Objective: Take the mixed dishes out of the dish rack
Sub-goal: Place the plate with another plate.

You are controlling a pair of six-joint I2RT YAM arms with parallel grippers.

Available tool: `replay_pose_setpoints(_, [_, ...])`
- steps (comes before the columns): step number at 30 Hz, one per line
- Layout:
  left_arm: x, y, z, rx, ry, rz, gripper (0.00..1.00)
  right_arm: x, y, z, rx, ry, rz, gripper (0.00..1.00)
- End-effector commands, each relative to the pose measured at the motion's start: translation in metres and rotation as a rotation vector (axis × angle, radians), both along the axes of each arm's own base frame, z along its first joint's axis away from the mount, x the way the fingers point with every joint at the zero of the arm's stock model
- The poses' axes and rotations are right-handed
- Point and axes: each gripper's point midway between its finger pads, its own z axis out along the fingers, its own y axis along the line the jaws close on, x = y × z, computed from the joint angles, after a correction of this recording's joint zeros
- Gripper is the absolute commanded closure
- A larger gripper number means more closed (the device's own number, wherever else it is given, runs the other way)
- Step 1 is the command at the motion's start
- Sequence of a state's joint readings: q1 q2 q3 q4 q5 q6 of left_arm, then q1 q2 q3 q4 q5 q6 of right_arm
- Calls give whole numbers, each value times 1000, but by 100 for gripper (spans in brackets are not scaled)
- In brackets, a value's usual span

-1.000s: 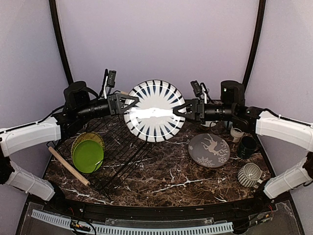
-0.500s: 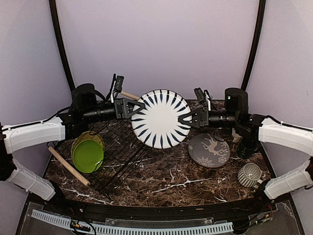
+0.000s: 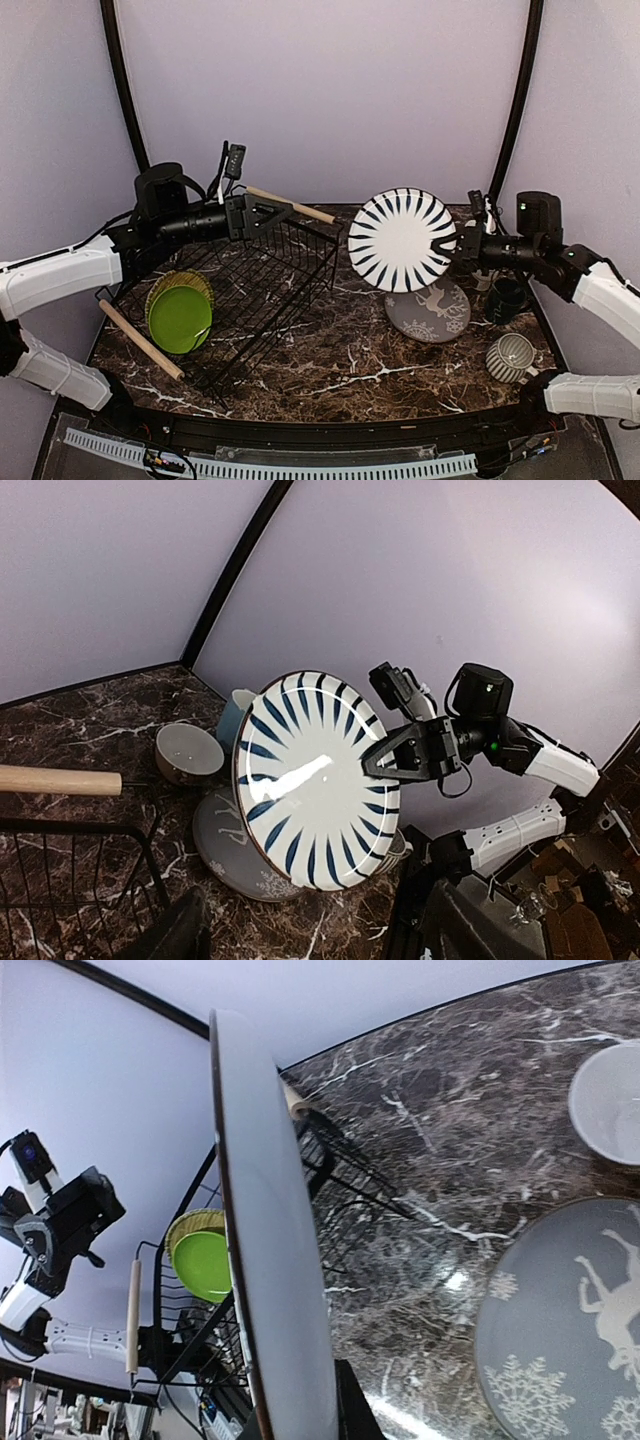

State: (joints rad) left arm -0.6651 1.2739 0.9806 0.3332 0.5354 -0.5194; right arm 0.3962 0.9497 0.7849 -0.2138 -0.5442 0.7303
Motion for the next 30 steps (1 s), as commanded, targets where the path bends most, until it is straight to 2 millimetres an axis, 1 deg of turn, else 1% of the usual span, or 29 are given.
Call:
replay_pose_setpoints(1, [-6, 9, 10, 42, -55, 16, 23, 11, -38, 0, -64, -69, -102, 100])
replay_pose_setpoints(2, [-6, 10, 6, 63, -56, 22, 21, 14, -45, -8, -75, -48, -119, 100])
replay_pose_setpoints(3, [-6, 11, 8, 69, -63, 26, 19, 16, -51, -16, -79, -26, -125, 100])
replay_pose_setpoints(4, [-6, 13, 5, 88, -66, 33, 18, 18, -55, -25, -78, 2, -129, 100])
replay_pose_setpoints(5, [-7, 15, 7, 93, -74, 37, 15, 20, -59, -34, -70, 32, -127, 100])
replay_pose_setpoints(6, [-7, 16, 4, 113, -77, 42, 14, 21, -62, -40, -53, 55, -119, 100])
replay_pose_setpoints(7, [-8, 18, 6, 118, -86, 45, 12, 22, -64, -45, -27, 73, -106, 100])
replay_pose_setpoints(11, [-9, 26, 3, 179, -115, 72, 7, 28, -70, -57, 15, 108, -99, 100])
replay_pose_setpoints(15, [-10, 33, -1, 221, -125, 97, 5, 35, -79, -71, 11, 147, -117, 100])
replay_pose_setpoints(18, [-11, 37, -2, 240, -126, 107, 2, 37, -79, -81, 11, 171, -114, 100])
replay_pose_setpoints(19, [-11, 37, -2, 245, -129, 109, 2, 41, -86, -84, 14, 179, -136, 100])
replay_pose_setpoints(20, [-10, 38, -2, 248, -129, 113, 1, 42, -89, -86, 16, 183, -143, 100])
replay_pose_setpoints(24, [-10, 40, -2, 259, -132, 121, 1, 44, -91, -97, 17, 212, -145, 100])
replay_pose_setpoints(30, [-10, 43, -4, 278, -142, 129, 1, 44, -98, -104, 15, 230, -171, 100])
